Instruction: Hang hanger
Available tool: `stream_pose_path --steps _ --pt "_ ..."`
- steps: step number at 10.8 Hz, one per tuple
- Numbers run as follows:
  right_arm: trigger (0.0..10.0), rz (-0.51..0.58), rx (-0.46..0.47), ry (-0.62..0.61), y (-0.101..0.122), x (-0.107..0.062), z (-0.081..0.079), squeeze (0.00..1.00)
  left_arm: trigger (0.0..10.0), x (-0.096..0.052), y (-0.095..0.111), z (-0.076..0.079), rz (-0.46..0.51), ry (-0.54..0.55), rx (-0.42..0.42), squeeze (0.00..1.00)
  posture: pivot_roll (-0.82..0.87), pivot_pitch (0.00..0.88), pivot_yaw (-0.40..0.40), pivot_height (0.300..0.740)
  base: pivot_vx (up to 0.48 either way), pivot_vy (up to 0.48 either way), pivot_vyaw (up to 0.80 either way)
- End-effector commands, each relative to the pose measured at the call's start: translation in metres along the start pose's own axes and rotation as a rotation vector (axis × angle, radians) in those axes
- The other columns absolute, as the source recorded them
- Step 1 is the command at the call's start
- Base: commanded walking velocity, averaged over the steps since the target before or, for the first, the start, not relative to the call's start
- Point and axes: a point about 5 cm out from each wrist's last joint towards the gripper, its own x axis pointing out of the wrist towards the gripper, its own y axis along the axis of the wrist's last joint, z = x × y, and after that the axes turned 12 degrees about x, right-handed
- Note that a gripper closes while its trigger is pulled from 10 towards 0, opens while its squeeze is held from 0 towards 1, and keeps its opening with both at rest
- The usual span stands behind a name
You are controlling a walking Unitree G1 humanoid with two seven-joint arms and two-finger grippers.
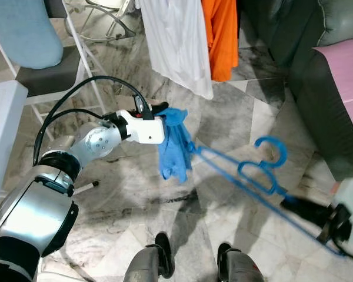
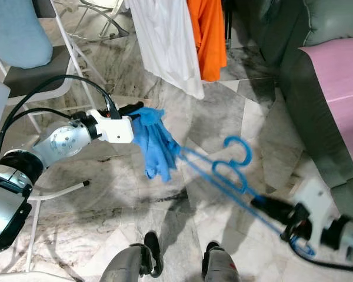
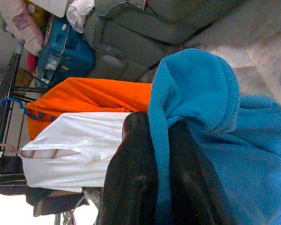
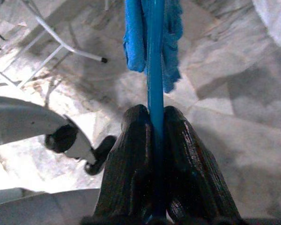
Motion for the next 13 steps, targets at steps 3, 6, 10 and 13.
stream_pose_path --steps 3,6,10,13 --pt "10.0 -0.021 -0.028 -0.024 -0.002 0.002 0.007 0.0 10.0 -0.008 0.001 0.009 0.047 -0.044 -0.015 0.0 -0.13 0.313 0.136 0.74 0.0 0.0 0.0" --pt "10.0 -0.029 -0.029 -0.004 -0.004 0.006 0.008 0.0 10.0 -0.003 0.016 -0.003 0.18 0.005 -0.028 0.0 -0.12 0.317 0.139 0.74 0.0 0.0 0.0" --pt "10.0 -0.02 0.021 0.075 -0.01 0.016 -0.008 0.0 10.0 0.005 0.027 -0.018 0.253 0.059 -0.007 0.0 -0.12 0.319 0.143 0.74 0.0 0.0 0.0" --pt "10.0 -0.024 0.046 0.087 -0.019 0.022 -0.015 0.0 10.0 0.008 0.031 -0.021 0.273 0.075 0.009 0.0 -0.12 0.321 0.145 0.74 0.0 0.0 0.0"
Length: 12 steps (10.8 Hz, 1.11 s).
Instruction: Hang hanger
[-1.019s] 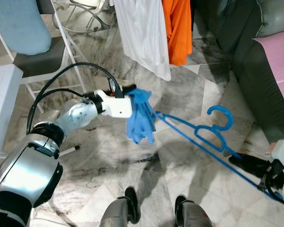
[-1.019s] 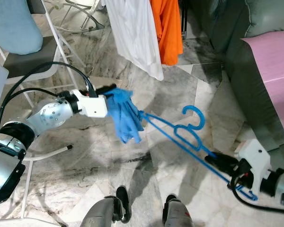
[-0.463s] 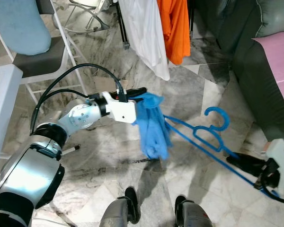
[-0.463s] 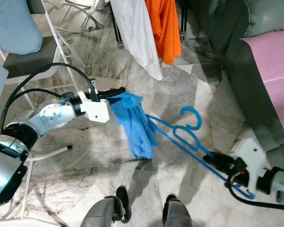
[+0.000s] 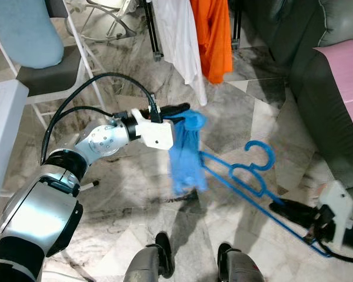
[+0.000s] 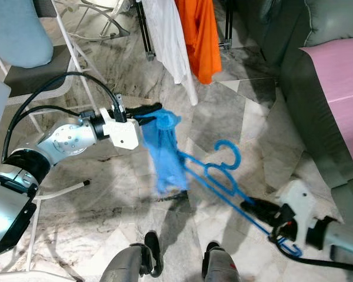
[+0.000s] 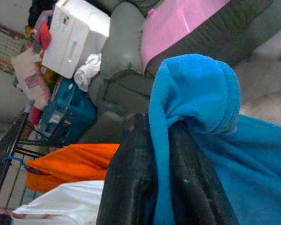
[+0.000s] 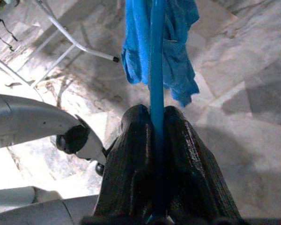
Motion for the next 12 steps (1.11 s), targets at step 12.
stream_pose_path --steps 12 --pt "10.0 0.011 0.026 -0.052 -0.012 0.021 0.003 0.0 10.0 -0.004 0.016 -0.005 0.131 0.131 -0.049 0.0 -0.09 0.318 0.156 0.74 0.0 0.0 0.0"
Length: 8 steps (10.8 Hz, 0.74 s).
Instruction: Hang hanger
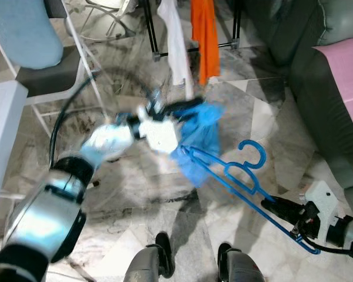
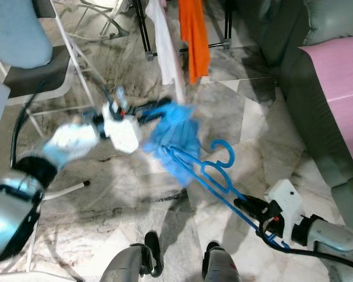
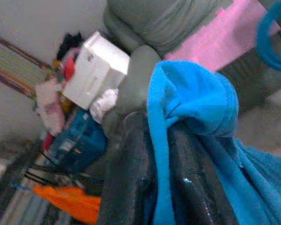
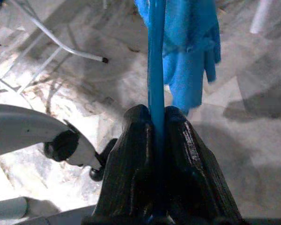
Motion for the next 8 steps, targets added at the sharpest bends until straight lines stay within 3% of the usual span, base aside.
stream_pose_path --steps 1,5,6,8 --pt "10.0 -0.016 0.006 0.002 -0.006 0.001 -0.002 0.0 10.0 -0.013 -0.006 0.001 -0.05 0.009 -0.019 0.0 -0.09 0.317 0.153 0.74 0.0 0.0 0.0" --pt "10.0 -0.042 0.001 -0.028 -0.016 0.006 0.001 0.0 10.0 -0.009 -0.01 -0.001 -0.114 0.118 -0.098 0.0 -0.1 0.303 0.15 0.74 0.0 0.0 0.0" --pt "10.0 -0.012 -0.021 -0.182 -0.014 0.009 0.018 0.0 10.0 -0.008 -0.003 0.009 -0.09 0.126 -0.137 0.0 -0.1 0.3 0.152 0.74 0.0 0.0 0.0" --pt "10.0 0.052 0.028 -0.255 -0.009 0.015 0.027 0.0 10.0 -0.001 0.016 0.031 -0.005 0.113 -0.205 0.0 -0.1 0.297 0.151 0.74 0.0 0.0 0.0"
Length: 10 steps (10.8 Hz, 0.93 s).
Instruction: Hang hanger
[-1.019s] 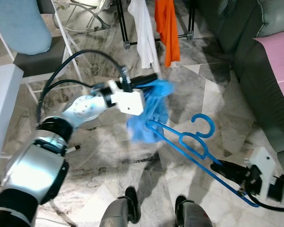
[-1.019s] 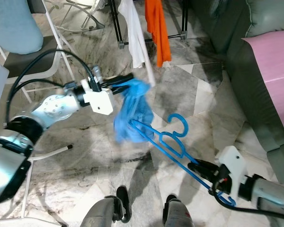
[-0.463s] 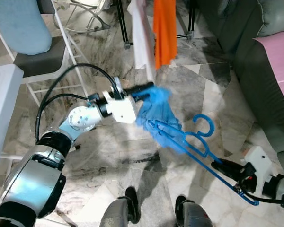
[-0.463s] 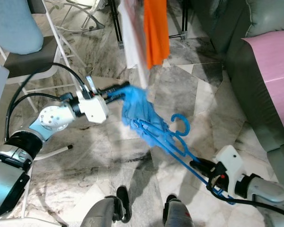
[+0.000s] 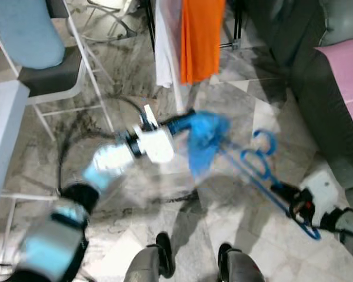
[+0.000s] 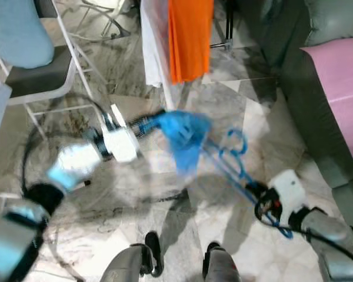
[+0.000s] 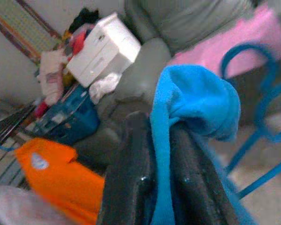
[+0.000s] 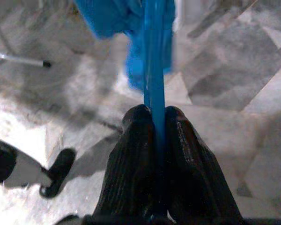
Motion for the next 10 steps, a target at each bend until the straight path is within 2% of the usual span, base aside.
stream_pose_path --steps 1,2,3,5,6,8,10 --pt "10.0 -0.011 0.013 -0.015 -0.007 0.0 0.0 0.0 10.0 -0.001 0.006 0.01 0.034 -0.033 -0.015 0.0 -0.1 0.297 0.15 0.74 0.0 0.0 0.0" --pt "10.0 0.02 0.008 -0.013 -0.001 0.004 0.0 0.0 10.0 -0.002 0.009 0.021 0.033 -0.063 -0.039 0.0 -0.1 0.296 0.148 0.74 0.0 0.0 0.0" --pt "10.0 0.06 -0.012 0.012 0.008 0.007 -0.002 0.0 10.0 -0.005 0.011 0.041 0.015 -0.123 -0.08 0.0 -0.1 0.296 0.146 0.74 0.0 0.0 0.0" --pt "10.0 0.12 0.01 0.051 0.021 0.013 -0.009 0.0 10.0 -0.003 0.013 0.062 -0.004 -0.174 -0.113 0.0 -0.1 0.292 0.14 0.74 0.0 0.0 0.0" --pt "10.0 0.131 0.023 0.018 0.021 0.018 -0.007 0.0 10.0 0.002 0.022 0.074 0.038 -0.209 -0.12 0.0 -0.11 0.289 0.137 0.74 0.0 0.0 0.0" --pt "10.0 0.232 0.087 -0.145 0.03 0.024 0.008 0.0 10.0 0.003 0.027 0.085 0.046 -0.222 -0.143 0.0 -0.12 0.281 0.14 0.74 0.0 0.0 0.0" --pt "10.0 0.437 0.231 -0.313 0.052 0.023 0.022 0.0 10.0 -0.001 0.028 0.097 0.022 -0.23 -0.155 0.0 -0.12 0.275 0.139 0.74 0.0 0.0 0.0"
